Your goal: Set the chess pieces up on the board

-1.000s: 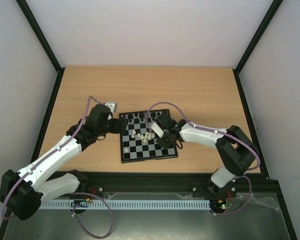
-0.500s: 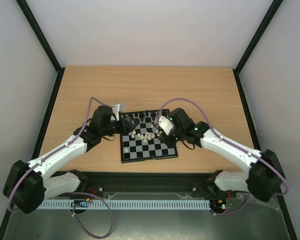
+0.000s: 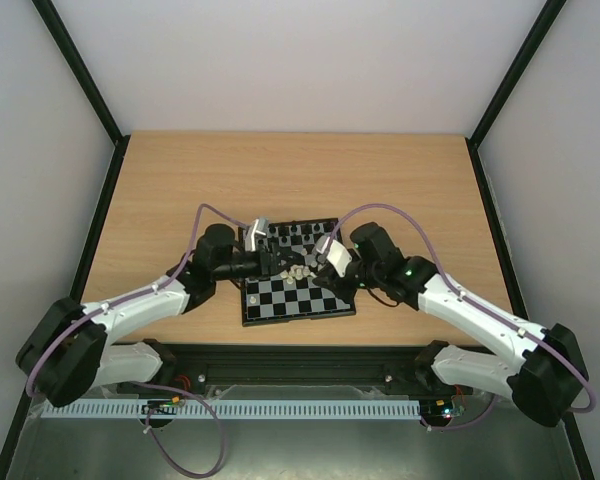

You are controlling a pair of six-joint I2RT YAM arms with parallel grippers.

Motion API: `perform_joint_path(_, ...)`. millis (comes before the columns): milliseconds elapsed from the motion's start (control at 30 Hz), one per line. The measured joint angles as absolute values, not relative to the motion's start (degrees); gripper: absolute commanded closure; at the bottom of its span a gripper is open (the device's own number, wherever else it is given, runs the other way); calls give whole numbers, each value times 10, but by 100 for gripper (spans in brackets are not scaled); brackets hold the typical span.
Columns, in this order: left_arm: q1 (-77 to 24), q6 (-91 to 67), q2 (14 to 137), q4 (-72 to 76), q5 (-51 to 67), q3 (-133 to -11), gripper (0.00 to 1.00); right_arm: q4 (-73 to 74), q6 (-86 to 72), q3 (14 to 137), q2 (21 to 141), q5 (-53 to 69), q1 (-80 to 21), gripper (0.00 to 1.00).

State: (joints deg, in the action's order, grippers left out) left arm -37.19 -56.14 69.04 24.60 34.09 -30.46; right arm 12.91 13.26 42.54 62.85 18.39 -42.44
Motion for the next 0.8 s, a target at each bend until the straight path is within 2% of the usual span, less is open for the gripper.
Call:
perform_joint_path(367,-425,-597,778,321,362,-312,54,118,133,420,602,191,-424,88)
perform_joint_path(800,-438,-611,809,368,380,-320,78,117,133,415,601,192,-424,87)
